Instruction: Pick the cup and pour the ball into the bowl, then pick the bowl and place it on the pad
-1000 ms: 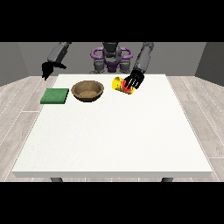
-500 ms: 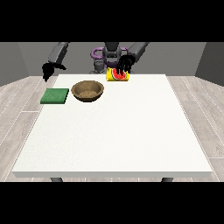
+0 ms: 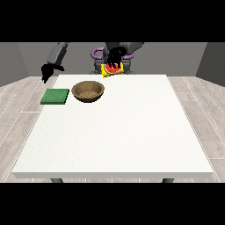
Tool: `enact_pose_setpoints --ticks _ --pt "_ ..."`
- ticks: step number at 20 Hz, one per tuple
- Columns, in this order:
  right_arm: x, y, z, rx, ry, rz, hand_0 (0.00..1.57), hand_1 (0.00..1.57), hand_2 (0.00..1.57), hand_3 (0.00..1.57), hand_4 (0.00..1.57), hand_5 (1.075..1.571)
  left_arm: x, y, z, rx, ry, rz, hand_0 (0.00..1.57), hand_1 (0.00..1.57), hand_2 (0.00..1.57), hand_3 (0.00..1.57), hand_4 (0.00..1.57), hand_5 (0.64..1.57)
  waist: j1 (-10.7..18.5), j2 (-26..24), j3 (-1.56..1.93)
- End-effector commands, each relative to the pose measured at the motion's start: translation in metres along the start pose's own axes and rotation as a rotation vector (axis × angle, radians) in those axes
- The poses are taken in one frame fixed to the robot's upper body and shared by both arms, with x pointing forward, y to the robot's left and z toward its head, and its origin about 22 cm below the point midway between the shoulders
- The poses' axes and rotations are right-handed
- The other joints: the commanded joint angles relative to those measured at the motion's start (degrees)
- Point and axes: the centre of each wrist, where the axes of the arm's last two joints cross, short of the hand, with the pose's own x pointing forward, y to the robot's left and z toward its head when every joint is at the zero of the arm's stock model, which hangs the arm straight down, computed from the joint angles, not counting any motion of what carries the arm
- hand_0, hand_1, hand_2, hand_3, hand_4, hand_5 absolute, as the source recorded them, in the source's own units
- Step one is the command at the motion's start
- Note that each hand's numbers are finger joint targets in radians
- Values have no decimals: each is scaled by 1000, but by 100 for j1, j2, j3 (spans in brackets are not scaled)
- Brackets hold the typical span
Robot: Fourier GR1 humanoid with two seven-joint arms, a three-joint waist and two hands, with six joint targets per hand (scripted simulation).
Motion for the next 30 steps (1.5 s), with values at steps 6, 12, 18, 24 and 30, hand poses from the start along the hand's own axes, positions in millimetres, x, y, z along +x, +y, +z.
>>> enact_pose_setpoints --ticks 6,12,18,24,30 --pt "-7 4 4 27 -37 -19 0 0 187 350 408 1533 27 58 -22 44 -56 -173 0 0 1571 1571 584 1529 -51 216 -2" --pt "1 2 -2 63 -41 -19 0 0 118 263 424 1530 36 18 4 -55 -174 -310 62 62 1571 1571 806 1566 -184 145 -4" --pt "13 -14 -7 22 -50 -22 0 0 99 306 417 1524 45 43 -6 -63 -264 -429 1401 1401 1571 1571 1148 1535 -46 229 -4" --pt "2 -14 5 23 8 -48 0 0 277 198 737 1555 32 71 -16 23 -227 -354 1053 1053 1571 1571 1046 1560 155 418 -2" --pt "13 -55 36 -57 45 -33 0 0 297 246 729 1554 -72 55 10 111 -3 -34 0 0 1571 1571 773 1510 693 299 -17"
